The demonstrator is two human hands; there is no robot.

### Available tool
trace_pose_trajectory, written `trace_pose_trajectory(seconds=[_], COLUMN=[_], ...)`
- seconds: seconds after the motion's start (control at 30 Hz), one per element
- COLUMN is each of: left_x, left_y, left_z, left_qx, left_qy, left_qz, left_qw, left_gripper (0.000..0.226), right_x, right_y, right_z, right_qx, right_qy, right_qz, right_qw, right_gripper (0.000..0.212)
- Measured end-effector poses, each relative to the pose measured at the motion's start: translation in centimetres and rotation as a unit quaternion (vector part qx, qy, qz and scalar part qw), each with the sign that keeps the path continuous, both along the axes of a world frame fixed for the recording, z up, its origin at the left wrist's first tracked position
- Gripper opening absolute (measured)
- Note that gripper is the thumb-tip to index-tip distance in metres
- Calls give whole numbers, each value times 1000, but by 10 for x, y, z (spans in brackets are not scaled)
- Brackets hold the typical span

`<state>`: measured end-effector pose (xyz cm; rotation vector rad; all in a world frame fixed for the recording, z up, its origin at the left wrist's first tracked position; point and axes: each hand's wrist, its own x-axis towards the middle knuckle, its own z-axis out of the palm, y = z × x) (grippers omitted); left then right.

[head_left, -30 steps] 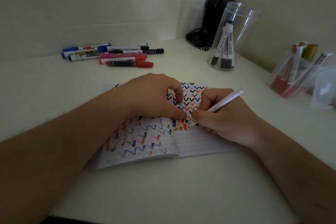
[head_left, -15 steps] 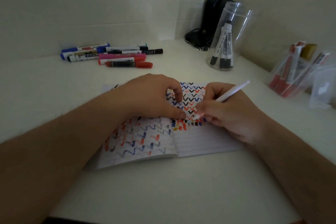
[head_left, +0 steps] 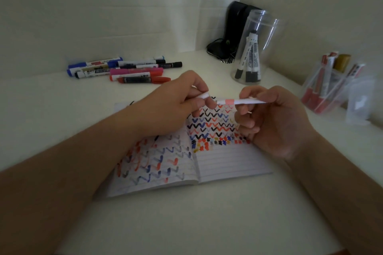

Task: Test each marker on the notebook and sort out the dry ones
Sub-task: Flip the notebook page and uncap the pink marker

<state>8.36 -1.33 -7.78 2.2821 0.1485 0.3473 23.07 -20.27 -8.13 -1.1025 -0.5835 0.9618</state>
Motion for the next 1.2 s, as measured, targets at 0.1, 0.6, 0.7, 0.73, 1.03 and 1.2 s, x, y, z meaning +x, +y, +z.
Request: trace_pose_trajectory(seconds=[0.1,0.6,0.7,0.73,1.03,1.2], left_x=[-1,0,-1,-1,-1,-2], left_y=[-1,-1,-2,-2,-3,-5], left_z=[2,1,2,2,2,3], left_qx=[-22,-54,-52,-51,-28,-16], left_qy=[-8,-19,-14,-13,-14,-6], left_qz=[-9,-25,-28,-30,-36,-29], left_qw=[1000,998,998,998,999,999], left_gripper=[12,20,19,19,21,23], right_x=[1,0,0,-1,-1,-1], right_y=[1,3,2,2,3,3], right_z=[-1,-3,-3,-4,-4,-3], right_qx=[2,19,18,17,10,11], right_qy=[24,33,28,25,12,8], right_qz=[-48,-69,-62,-59,-59,-56], right_qw=[999,997,998,998,998,998], right_gripper=[16,7,7,7,6,7])
